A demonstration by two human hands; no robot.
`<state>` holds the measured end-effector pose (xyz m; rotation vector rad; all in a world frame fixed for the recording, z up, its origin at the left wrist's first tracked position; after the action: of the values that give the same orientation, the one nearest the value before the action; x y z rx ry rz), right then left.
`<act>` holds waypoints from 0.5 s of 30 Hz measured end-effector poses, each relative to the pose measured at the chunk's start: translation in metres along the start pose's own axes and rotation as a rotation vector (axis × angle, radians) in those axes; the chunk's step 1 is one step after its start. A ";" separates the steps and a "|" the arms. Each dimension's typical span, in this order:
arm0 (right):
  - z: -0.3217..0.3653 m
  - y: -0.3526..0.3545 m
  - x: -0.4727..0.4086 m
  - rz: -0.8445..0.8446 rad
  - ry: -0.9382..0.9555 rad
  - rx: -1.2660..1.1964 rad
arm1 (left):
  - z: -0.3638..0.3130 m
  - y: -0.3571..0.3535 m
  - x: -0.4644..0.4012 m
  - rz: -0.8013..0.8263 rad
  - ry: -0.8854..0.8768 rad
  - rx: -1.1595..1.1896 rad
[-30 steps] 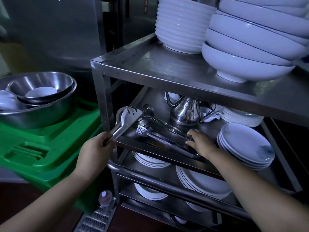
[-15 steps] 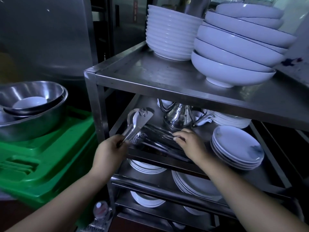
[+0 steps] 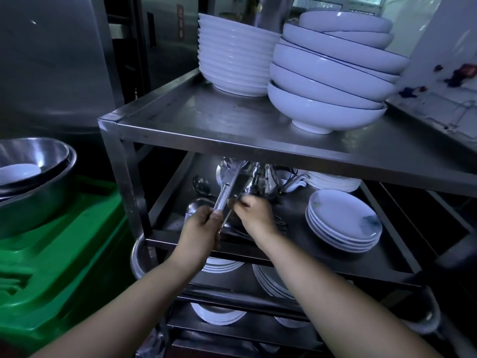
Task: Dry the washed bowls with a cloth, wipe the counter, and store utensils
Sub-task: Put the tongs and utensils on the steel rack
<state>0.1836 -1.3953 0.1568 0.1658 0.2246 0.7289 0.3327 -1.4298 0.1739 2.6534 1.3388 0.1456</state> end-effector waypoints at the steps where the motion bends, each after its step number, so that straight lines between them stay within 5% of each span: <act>1: -0.003 -0.001 -0.002 -0.004 -0.056 -0.044 | 0.000 -0.001 -0.001 0.007 -0.001 0.016; 7: 0.012 0.021 -0.030 -0.079 0.021 0.168 | 0.002 0.018 -0.016 -0.006 -0.203 -0.405; 10: 0.028 0.032 -0.047 -0.010 0.155 0.358 | 0.006 0.036 -0.020 -0.141 -0.291 -0.765; 15: 0.035 0.016 -0.068 0.175 0.301 0.824 | 0.021 0.061 -0.022 -0.228 -0.307 -0.951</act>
<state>0.1332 -1.4315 0.2044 0.8692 0.8026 0.7994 0.3711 -1.4849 0.1643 1.6466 1.0747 0.2534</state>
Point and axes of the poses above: each hand's wrist, its own x-axis away from the middle knuckle, its own y-axis out of the back of the hand, z = x × y, the point moved 4 cm from there along -x, towards the middle knuckle, and after that the axes turned 11 degrees about -x, right-handed, at the moved point
